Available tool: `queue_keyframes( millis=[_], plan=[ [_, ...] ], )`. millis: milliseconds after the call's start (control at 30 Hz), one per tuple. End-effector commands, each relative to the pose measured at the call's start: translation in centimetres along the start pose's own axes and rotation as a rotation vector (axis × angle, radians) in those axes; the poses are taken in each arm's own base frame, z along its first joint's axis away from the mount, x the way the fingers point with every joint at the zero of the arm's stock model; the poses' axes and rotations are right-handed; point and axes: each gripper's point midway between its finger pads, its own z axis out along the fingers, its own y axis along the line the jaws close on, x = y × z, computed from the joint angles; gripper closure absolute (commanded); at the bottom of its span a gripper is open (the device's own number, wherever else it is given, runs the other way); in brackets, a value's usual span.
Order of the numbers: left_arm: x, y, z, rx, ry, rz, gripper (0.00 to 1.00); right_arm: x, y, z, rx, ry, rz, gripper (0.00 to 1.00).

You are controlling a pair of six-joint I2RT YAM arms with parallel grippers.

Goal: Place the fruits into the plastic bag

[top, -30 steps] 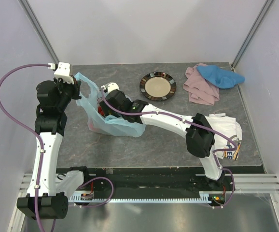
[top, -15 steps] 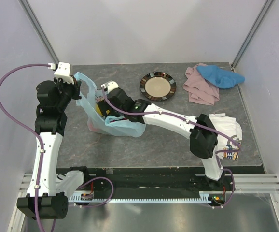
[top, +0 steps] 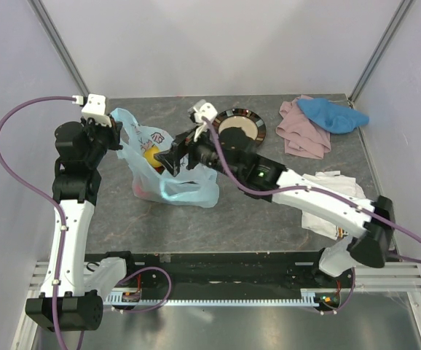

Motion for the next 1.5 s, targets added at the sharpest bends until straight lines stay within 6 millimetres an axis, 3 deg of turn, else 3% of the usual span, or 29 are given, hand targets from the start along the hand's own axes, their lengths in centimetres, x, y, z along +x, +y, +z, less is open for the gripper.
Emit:
queue_keyframes(
  millis=[0,100,233,267,400,433,467,533,667,800,1200,1300,1333,1400,1433,1467],
  plan=[
    [-1.7,-0.5,-0.4,0.016,-0.061,-0.014,0.98,-3.4,1.6,-3.1,-0.083,-0.094,-0.088,0.02],
    [-1.6,-0.5,-0.3,0.018,-0.057,-0.015,0.98,-2.6,0.8,-5.0,-0.060,-0.064,-0.130,0.02],
    [-1.7,-0.5,-0.3,0.020,-0.059,-0.016,0.98,-1.0,2.3,-6.8,-0.099,-0.005,-0.208,0.04],
    [-1.6,-0.6,-0.3,0.021,-0.057,-0.015,0.98,0.7,2.5,-7.3,-0.086,0.057,-0.256,0.05],
    [-1.6,-0.6,-0.2,0.024,-0.056,-0.018,0.99,3.0,3.9,-8.1,-0.035,0.134,-0.409,0.05],
    [-1.6,-0.7,-0.2,0.027,-0.056,-0.019,0.98,3.7,5.4,-8.5,-0.051,0.143,-0.443,0.04],
    [-1.6,-0.7,-0.2,0.028,-0.056,-0.021,0.99,4.0,4.8,-8.4,0.014,0.152,-0.510,0.04],
    [-1.7,-0.7,-0.3,0.029,-0.059,-0.019,0.98,4.8,6.3,-8.7,0.020,0.162,-0.574,0.03],
    [-1.6,-0.6,-0.2,0.024,-0.057,-0.019,0.99,5.9,6.7,-8.4,0.125,0.172,-0.699,0.03],
    [-1.5,-0.6,-0.2,0.024,-0.056,-0.019,0.98,6.1,5.2,-8.5,0.283,0.171,-0.809,0.02],
    [-1.7,-0.6,-0.4,0.022,-0.060,-0.015,0.98,9.4,2.9,-5.9,0.360,0.254,-0.903,0.04],
    [-1.7,-0.6,-0.4,0.023,-0.060,-0.017,0.98,9.3,2.0,-5.0,0.359,0.250,-0.874,0.15],
    [-1.7,-0.6,-0.4,0.022,-0.062,-0.015,0.98,8.9,1.6,-4.7,0.362,0.239,-0.857,0.25],
    [-1.6,-0.5,-0.3,0.020,-0.059,-0.016,0.98,8.5,1.5,-4.4,0.353,0.226,-0.831,0.37],
    [-1.6,-0.6,-0.3,0.021,-0.059,-0.016,0.99,8.0,1.2,-4.3,0.362,0.217,-0.815,0.60],
    [-1.7,-0.6,-0.3,0.021,-0.060,-0.015,0.99,6.9,1.2,-4.1,0.372,0.195,-0.792,0.72]
  ],
)
